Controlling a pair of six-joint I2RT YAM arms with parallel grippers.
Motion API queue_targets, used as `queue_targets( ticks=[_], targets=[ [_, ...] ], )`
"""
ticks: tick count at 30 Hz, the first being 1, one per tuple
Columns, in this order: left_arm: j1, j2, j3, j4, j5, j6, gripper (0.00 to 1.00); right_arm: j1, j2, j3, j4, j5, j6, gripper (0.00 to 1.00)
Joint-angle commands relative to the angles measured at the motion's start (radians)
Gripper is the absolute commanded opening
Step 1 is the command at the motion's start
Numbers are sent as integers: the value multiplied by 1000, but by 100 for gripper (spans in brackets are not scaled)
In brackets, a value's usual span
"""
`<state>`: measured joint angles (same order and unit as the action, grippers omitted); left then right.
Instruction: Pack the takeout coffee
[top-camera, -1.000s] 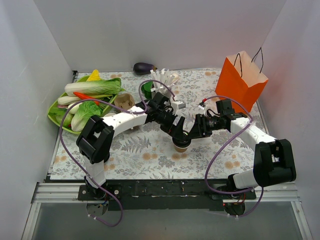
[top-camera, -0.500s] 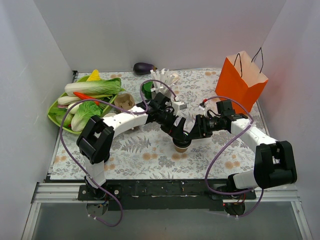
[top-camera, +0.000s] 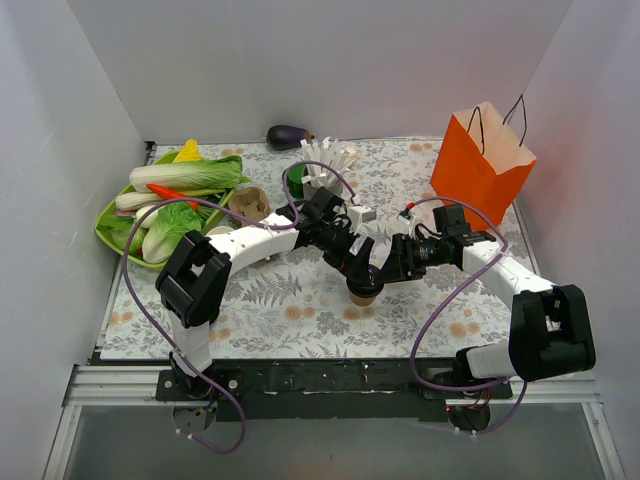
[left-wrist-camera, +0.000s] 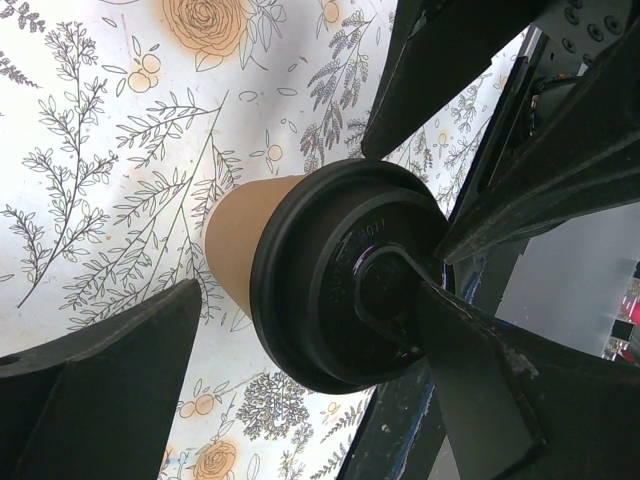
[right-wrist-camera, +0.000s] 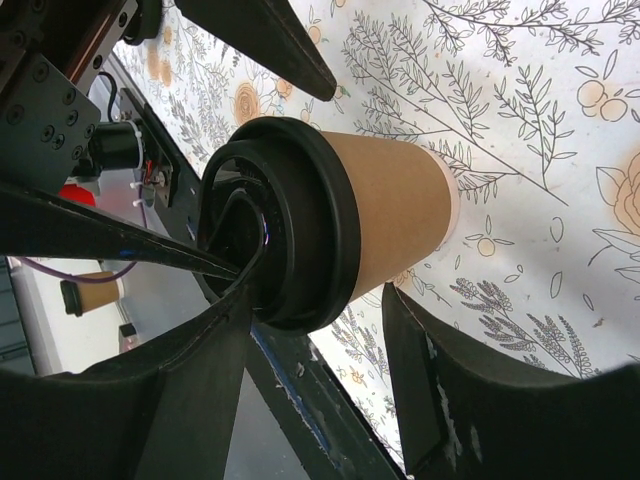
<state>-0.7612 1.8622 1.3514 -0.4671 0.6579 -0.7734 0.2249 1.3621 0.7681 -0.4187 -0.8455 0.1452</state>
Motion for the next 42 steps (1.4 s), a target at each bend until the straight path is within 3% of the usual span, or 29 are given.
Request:
queue_targets(
  ticks=[1,10,14,22,29,42],
  targets=[
    [-3,-8,35,5,-14,22,89,-7,-21,-21,23,-13,-19,62],
    [22,-52,111,-38,98,108,94,-16,-28,-38,112,-179,-22,65],
    [49,-49,74,-12,149,34,93,-18,-15,-33,124,-216,-12,66],
    [146,-101,-55,21,221,-44,93,-19,-9,-62,136,-195,-4,68],
    [148,-89,-116,88,331,-99,94,-21,18,-82,153,-190,14,69],
    [142,-52,-208,180,367,-171,93,-25,71,-113,181,-175,28,68]
  ],
)
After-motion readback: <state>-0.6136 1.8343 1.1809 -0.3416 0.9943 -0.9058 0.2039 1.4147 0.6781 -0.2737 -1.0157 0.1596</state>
